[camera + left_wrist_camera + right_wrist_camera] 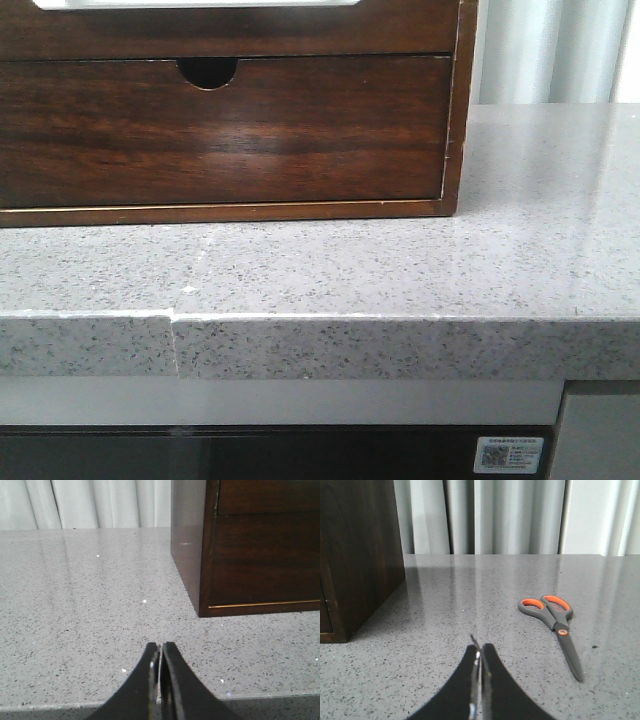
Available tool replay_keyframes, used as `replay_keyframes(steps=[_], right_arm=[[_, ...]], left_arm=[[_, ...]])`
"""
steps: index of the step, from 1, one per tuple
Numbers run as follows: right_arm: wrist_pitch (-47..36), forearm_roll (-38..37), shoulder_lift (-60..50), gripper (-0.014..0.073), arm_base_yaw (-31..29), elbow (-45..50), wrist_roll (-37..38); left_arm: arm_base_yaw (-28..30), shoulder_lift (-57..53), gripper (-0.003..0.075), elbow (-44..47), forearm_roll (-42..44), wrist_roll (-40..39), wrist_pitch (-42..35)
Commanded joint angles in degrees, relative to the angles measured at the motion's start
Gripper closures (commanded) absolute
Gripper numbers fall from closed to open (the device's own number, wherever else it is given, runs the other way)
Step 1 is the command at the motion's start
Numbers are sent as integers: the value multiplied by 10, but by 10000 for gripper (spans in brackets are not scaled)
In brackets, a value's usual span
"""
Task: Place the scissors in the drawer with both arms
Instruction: 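Move the left gripper toward the white drawer handle on the cabinet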
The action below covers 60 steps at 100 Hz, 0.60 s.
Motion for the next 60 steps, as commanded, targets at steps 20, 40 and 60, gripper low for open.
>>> replay_keyframes(steps=[20,40,60], right_arm=[[-44,-6,-12,662,2,9,-1],[-44,-6,-12,662,2,9,-1],[-44,-6,-12,662,2,9,-1]], left_arm=[[1,-17,741,21,-1,-7,-47],[1,-17,741,21,-1,-7,-47],[1,-17,741,21,-1,-7,-53]])
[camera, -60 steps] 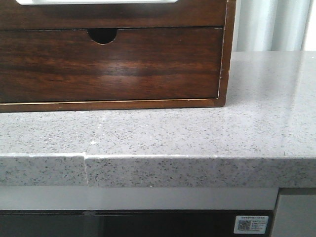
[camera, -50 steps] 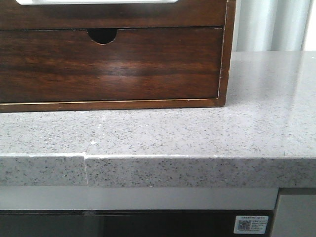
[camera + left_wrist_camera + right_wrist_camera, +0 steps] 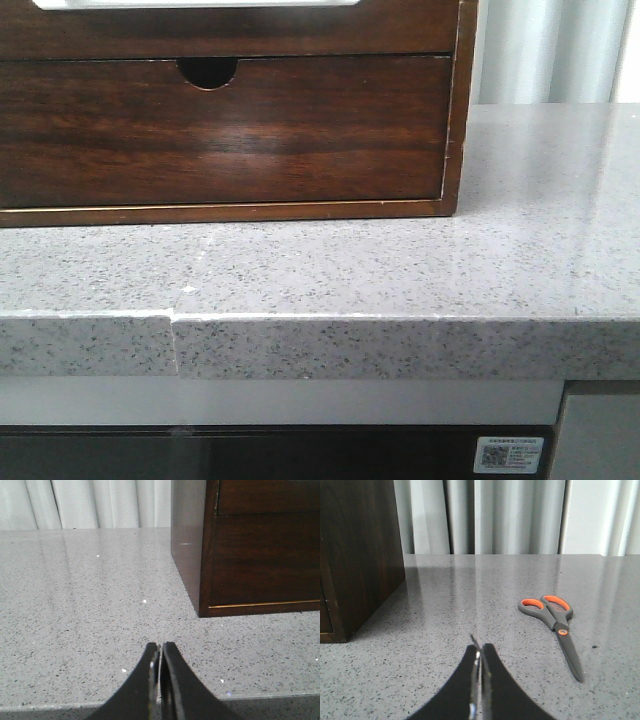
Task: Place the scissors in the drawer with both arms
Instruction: 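Move the left gripper toward the white drawer handle on the cabinet, then lower the left gripper onto the white drawer handle and grasp it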
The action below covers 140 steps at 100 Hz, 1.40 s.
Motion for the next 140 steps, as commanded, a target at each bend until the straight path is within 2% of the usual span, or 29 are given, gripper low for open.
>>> replay_keyframes(steps=[1,13,34,59,77,107,119,140], right_arm=[[-44,-6,-12,662,2,9,-1],[-44,-6,-12,662,2,9,-1],[-50,-4,-12,662,2,3,-1],[73,11,1,662,2,-101,-1],[153,11,62,662,2,-209,-1],[230,8,204,662,2,-377,-1],[241,8,238,662,2,-406,-1],[233,8,244,662,2,-404,-1]], left_arm=[[1,-17,741,21,-1,-7,-53],[1,-17,741,21,-1,-6,-54],[1,-17,741,17,-17,-6,-120],[1,-15,741,-48,-65,-6,-121],[1,21,741,-137,-67,-6,-81],[1,150,741,-302,-58,-1,21],[1,182,741,-337,-58,-1,26],[1,185,741,-338,-58,-1,23]])
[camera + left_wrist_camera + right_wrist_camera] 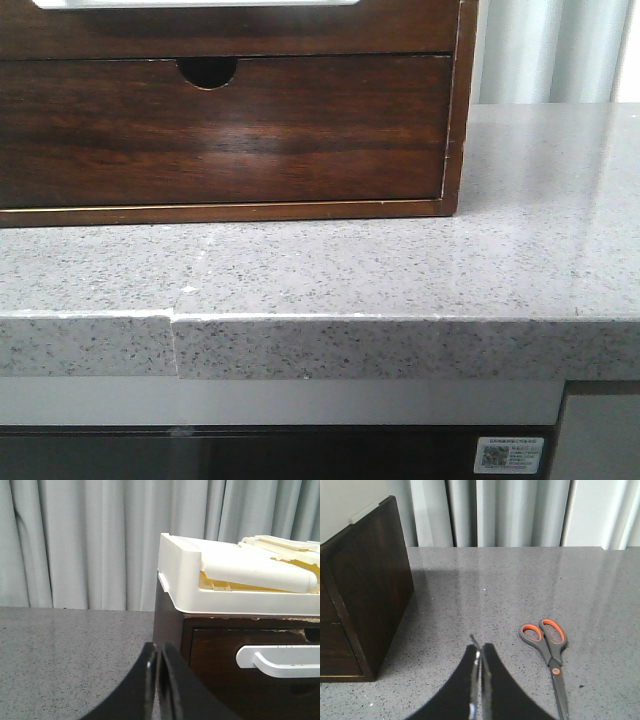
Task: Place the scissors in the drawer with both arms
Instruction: 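Lower the left gripper onto the white drawer handle and grasp it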
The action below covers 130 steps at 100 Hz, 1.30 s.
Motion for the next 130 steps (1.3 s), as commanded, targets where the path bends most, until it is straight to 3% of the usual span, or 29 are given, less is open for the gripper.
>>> replay_keyframes(steps=[1,56,63,68,78,88,96,130], right_arm=[[-40,-3,10,662,2,-18,-1],[-41,-5,10,652,2,-18,-1],[-42,-9,10,594,2,-18,-1],[-46,-15,10,509,2,-18,-1],[-51,-18,10,308,2,-18,-1],[-55,-18,10,113,2,-18,-1],[-55,-18,10,53,2,-18,-1],[-55,-16,10,58,2,-18,-1]], left_arm=[[1,10,741,-20,-1,-1,-35],[1,10,737,-18,3,-1,-36],[1,10,692,-14,15,-1,-36],[1,10,609,-9,35,-1,-36],[1,10,351,1,59,-1,-36],[1,10,201,9,53,-1,-36],[1,10,197,9,53,-1,-36],[1,10,259,10,15,-2,-39]])
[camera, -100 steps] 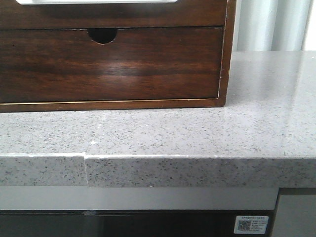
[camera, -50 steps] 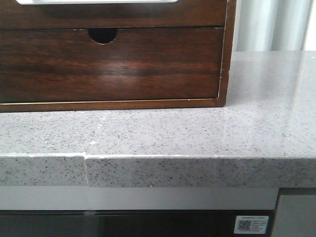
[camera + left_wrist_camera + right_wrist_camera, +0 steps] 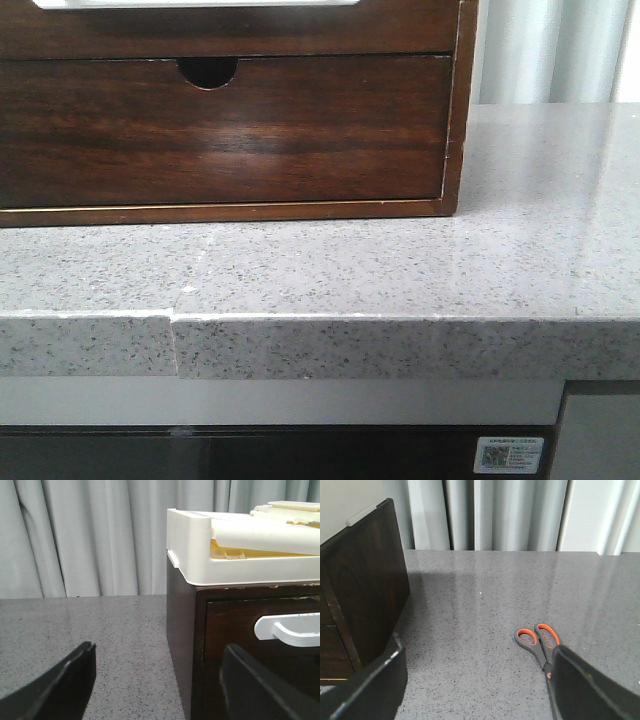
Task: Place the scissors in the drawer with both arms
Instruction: 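Lower the left gripper onto the white drawer handle and grasp it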
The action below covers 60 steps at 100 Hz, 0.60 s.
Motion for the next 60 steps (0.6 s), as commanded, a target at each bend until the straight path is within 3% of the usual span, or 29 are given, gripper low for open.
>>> replay_keyframes(steps=[1,45,60], right_arm=[[-49,-5,10,58,2,-18,-1],[-55,16,10,58,2,-18,-1],[-58,17,10,58,2,-18,-1]], left_arm=[[1,10,259,-15,-35,-3,-42],[-2,84,278,-13,-446,-3,7],[-2,147,279,-13,-517,-2,34]])
